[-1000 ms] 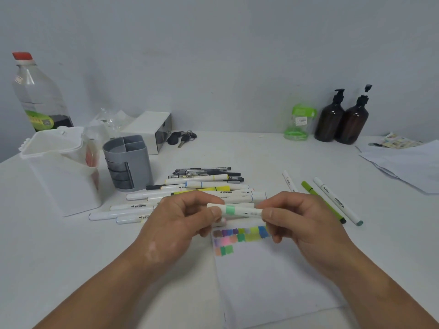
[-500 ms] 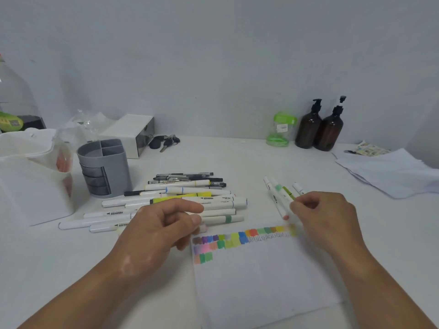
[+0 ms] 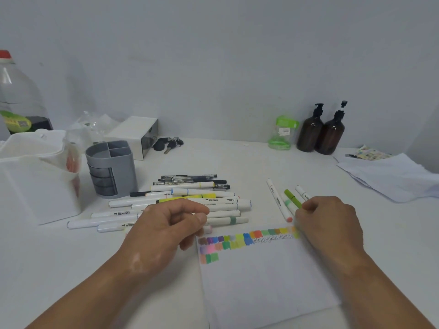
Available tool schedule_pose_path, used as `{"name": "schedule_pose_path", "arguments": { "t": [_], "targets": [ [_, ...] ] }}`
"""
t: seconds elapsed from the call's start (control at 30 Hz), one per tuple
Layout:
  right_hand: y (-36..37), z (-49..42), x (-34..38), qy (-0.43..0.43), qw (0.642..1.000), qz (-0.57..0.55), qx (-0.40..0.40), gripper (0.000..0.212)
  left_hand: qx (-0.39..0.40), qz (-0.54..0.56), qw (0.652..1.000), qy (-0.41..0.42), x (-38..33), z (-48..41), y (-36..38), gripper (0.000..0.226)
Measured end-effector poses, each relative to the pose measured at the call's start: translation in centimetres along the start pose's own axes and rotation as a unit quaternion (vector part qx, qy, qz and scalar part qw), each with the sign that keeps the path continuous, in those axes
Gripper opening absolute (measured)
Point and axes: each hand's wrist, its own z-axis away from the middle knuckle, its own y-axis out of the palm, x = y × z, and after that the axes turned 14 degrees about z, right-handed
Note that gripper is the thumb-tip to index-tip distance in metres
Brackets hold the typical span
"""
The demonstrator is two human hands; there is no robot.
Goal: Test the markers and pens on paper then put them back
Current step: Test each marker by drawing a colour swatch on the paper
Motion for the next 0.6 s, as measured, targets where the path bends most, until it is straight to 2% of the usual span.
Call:
{"name": "schedule_pose_path", "arguments": {
  "t": [0.1, 0.27, 0.5, 0.6],
  "targets": [
    [0.4, 0.9, 1.6, -0.114, 0.991, -0.056, -0.045, 0.009, -0.003, 0.005, 1.000, 0.001, -0.2, 0.1, 0.1, 0.020],
    [2.8, 3.5, 4.9, -0.303, 0.950, -0.079, -0.017, 0.015, -0.005, 0.002, 1.000, 0.003, -0.2, 0.1, 0.2, 0.018],
    [4.1, 4.6, 6.6, -0.393, 0.916, -0.040, -0.068, 0.014, -0.008, 0.014, 1.000, 0.005, -0.3, 0.1, 0.5, 0.018],
    [4.4, 4.6, 7.1, -0.405, 0.911, -0.013, -0.078, 0.014, -0.009, 0.020, 1.000, 0.005, -0.4, 0.1, 0.7, 0.019]
  ]
}}
